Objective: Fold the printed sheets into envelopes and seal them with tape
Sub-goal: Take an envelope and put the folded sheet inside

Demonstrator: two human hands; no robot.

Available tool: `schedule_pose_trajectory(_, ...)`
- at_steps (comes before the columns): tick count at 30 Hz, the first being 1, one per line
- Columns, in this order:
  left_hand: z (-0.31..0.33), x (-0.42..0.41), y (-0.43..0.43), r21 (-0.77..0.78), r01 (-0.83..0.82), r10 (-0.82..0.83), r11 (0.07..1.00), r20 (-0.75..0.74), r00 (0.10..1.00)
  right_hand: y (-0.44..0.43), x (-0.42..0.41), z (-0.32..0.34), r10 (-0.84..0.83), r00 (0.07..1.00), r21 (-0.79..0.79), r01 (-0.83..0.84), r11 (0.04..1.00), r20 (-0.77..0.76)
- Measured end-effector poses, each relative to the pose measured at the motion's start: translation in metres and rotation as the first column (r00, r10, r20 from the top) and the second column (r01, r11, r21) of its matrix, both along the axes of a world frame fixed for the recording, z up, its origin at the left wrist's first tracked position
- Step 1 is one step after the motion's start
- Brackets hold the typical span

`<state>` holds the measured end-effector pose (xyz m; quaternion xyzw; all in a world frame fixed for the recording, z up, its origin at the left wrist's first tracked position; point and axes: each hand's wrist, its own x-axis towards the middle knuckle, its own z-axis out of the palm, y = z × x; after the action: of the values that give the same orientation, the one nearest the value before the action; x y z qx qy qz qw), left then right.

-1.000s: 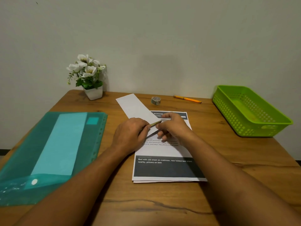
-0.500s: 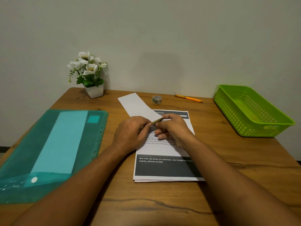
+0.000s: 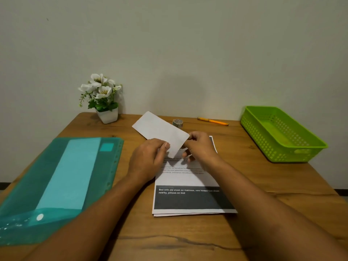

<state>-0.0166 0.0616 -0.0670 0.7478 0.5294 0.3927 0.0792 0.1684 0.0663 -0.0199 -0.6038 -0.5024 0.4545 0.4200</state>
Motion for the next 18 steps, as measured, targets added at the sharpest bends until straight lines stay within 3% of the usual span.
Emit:
schedule_pose_trajectory(6,0.035,0.005,0.004,0.053,-0.015,0.010,0.999,0.089,0.996,0.000,0.017,0.043,-0.049,0.953,0.253,-0.030,0.967,0.300)
schedule_pose_trajectory(9,0.080,0.011,0.019,0.167,0.018,-0.021,0.986,0.012,1.000,0.007,0.023,0.069,-0.073,0.913,0.388,-0.097,0.917,0.402)
schedule_pose_trajectory(12,0.125,0.014,0.031,0.169,0.107,-0.104,0.980,-0.028,0.994,0.013,0.025,0.101,-0.105,0.870,0.491,-0.168,0.855,0.481)
schedule_pose_trajectory(15,0.155,0.015,0.034,0.196,0.150,-0.141,0.969,-0.057,0.988,0.010,0.027,0.133,-0.128,0.850,0.556,-0.214,0.803,0.512)
schedule_pose_trajectory(18,0.171,0.016,0.031,0.174,0.144,-0.155,0.974,0.049,0.987,0.003,0.033,0.155,-0.147,0.899,0.634,-0.167,0.755,0.412)
